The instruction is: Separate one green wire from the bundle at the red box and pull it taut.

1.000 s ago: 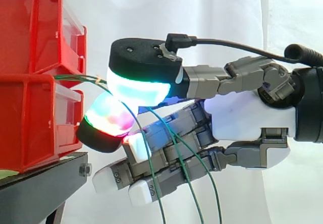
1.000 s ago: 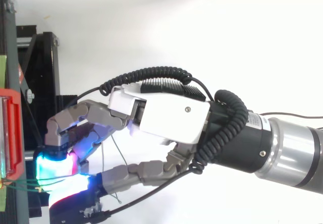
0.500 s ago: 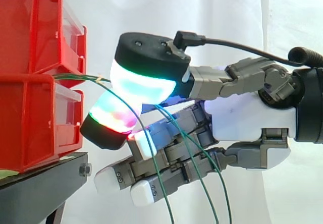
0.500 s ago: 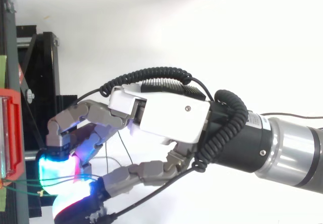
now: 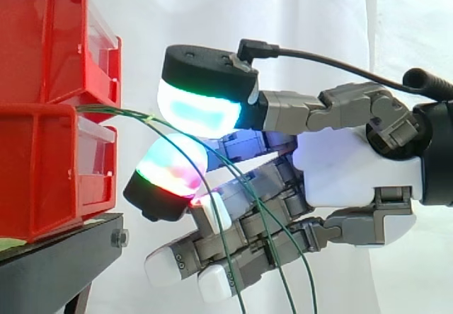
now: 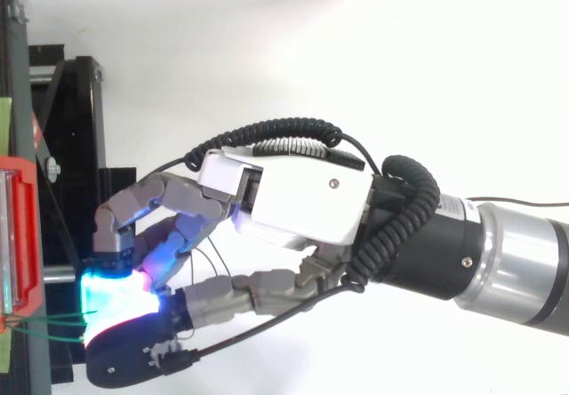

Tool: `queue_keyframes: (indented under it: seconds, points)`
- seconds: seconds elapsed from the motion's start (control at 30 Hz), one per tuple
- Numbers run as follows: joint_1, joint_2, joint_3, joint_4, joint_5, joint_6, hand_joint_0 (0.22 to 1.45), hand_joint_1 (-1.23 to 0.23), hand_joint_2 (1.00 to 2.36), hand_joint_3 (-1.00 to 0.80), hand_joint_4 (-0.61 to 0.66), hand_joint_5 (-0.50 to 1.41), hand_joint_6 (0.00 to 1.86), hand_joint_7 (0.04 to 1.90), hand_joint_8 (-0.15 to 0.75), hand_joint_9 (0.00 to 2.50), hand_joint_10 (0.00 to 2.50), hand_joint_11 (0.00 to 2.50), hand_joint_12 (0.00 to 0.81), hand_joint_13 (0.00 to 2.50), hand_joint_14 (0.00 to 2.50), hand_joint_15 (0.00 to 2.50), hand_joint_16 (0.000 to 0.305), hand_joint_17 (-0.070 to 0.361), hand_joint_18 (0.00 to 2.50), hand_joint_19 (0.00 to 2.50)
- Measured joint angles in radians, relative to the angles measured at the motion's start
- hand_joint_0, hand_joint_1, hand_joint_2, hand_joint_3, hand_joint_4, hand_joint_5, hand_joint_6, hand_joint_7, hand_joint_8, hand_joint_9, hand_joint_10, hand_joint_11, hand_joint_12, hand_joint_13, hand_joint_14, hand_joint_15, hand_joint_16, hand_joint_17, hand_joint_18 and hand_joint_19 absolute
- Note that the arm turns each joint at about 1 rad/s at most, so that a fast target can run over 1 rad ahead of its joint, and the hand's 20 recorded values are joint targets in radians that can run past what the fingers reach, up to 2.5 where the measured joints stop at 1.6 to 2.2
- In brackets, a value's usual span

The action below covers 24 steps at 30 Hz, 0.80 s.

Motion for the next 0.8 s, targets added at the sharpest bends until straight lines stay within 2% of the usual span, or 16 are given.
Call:
queue_keyframes:
  seconds: [0.57,0.67,0.8]
  points:
    - [0.002,0.0,0.0,-0.009,0.006,0.007,0.7,-0.81,1.0,-0.45,0.15,-0.2,0.92,1.02,0.324,0.98,0.02,0.85,0.31,0.79,0.01,0.29,0.044,0.099,0.83,0.35]
    - [0.002,0.0,0.0,-0.009,0.007,0.007,0.66,-0.78,1.0,-0.5,0.18,-0.19,0.92,1.03,0.328,1.02,0.01,0.84,0.308,0.8,0.01,0.29,0.044,0.099,0.83,0.36]
    - [0.002,0.0,0.0,-0.008,0.006,0.01,0.57,-0.63,1.0,-0.5,0.19,-0.18,0.91,1.03,0.327,1.04,0.02,0.84,0.317,0.81,0.01,0.3,0.045,0.101,0.84,0.38]
